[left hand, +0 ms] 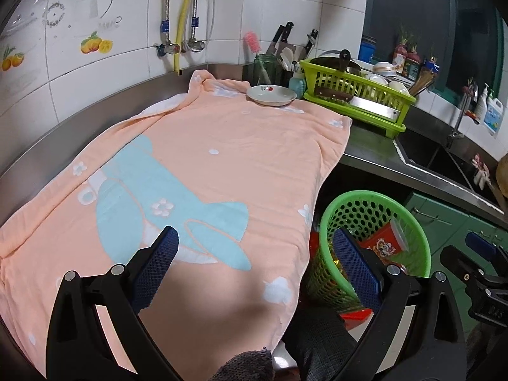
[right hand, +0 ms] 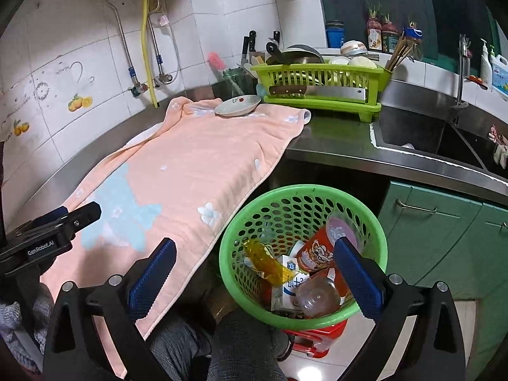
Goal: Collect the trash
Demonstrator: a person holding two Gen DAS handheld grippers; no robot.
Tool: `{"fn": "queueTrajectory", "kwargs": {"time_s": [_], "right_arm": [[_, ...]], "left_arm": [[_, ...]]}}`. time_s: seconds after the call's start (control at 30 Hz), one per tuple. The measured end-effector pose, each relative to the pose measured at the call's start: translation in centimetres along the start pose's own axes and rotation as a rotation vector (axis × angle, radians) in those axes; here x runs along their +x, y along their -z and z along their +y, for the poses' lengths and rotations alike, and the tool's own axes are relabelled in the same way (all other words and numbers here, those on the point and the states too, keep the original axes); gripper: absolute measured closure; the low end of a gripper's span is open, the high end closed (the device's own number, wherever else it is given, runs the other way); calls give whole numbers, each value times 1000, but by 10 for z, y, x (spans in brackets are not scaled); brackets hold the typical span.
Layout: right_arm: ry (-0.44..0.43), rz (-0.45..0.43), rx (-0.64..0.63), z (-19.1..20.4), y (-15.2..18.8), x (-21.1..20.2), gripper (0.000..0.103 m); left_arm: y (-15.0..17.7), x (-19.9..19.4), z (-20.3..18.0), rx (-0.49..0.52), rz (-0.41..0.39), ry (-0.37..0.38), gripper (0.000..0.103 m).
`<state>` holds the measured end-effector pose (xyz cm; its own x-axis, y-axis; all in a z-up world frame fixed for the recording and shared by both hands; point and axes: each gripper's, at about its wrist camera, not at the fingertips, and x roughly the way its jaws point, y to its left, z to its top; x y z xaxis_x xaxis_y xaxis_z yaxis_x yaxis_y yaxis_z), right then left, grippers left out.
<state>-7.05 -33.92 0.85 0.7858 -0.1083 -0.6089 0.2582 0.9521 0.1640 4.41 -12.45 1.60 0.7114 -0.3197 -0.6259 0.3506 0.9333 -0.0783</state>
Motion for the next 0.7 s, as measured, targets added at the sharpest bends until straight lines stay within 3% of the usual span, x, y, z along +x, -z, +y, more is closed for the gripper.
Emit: {"fn": "queueTrajectory", "kwargs": {"time_s": [0.7], "right_arm": [[24, -10, 16, 4, 2, -3, 7]], "left_arm": [[2, -7, 1, 19, -27, -16, 6]]}}
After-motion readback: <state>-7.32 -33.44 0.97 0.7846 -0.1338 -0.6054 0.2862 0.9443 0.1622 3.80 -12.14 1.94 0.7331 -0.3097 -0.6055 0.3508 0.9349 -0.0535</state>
